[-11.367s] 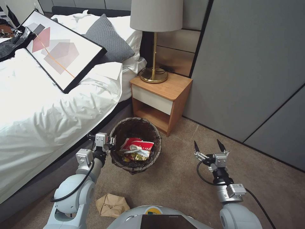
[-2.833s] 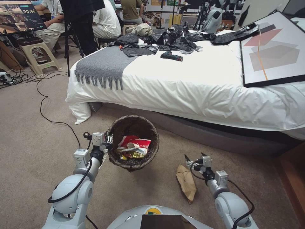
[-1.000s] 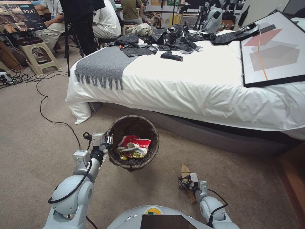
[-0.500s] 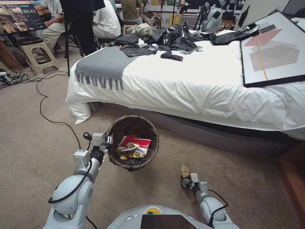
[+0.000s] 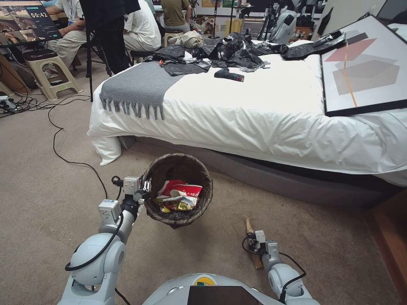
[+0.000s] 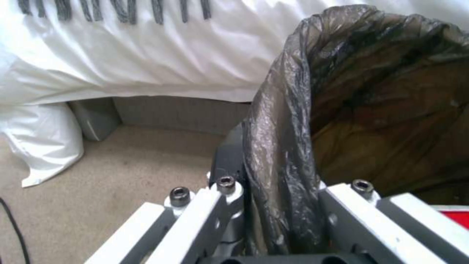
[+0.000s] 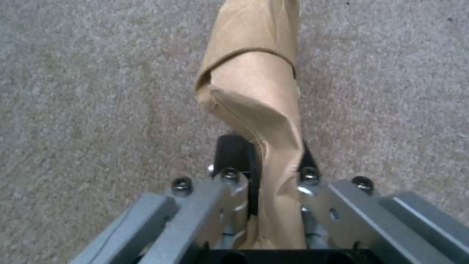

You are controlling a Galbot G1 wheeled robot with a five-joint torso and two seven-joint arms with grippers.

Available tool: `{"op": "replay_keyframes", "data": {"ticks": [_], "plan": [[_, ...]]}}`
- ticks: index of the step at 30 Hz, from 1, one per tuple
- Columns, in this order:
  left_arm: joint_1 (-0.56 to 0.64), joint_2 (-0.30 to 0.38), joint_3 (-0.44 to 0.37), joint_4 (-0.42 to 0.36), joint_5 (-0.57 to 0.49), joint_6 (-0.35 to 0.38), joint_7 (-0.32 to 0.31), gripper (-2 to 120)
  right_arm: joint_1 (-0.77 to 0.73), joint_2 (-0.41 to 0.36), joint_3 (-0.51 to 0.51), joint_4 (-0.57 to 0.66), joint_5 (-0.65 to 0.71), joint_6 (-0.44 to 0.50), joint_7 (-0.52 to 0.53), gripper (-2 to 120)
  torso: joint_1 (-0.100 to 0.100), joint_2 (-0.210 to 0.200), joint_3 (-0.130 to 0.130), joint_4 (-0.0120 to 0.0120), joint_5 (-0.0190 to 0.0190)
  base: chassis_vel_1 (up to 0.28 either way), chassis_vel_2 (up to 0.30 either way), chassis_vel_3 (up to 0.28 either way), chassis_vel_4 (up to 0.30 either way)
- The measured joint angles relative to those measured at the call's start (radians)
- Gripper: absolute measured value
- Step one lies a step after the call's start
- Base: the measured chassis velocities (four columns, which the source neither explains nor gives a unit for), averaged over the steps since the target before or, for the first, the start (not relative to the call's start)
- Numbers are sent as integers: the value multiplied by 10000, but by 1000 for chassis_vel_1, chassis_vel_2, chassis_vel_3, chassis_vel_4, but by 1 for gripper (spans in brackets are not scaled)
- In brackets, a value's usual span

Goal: Pick up the trash bin, then pick up the garbage from the floor and place it into the trash bin.

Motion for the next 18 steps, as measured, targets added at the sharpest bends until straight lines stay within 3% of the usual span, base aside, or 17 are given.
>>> {"op": "replay_keyframes", "data": {"ticks": [11,14,18], "plan": [[2,1,4,-37,0,40,-1,7,-128,46,370,550,-110,272,-84,0,0,0,0,-1,4,0,0,0,0],[6,5,13,-38,0,68,-1,7,-404,-59,790,2113,142,250,-116,0,0,0,0,-2,1,0,0,0,0],[13,5,27,-38,0,74,-1,7,-536,-144,992,3034,393,138,-126,0,0,0,0,0,-1,0,0,0,0]]}}
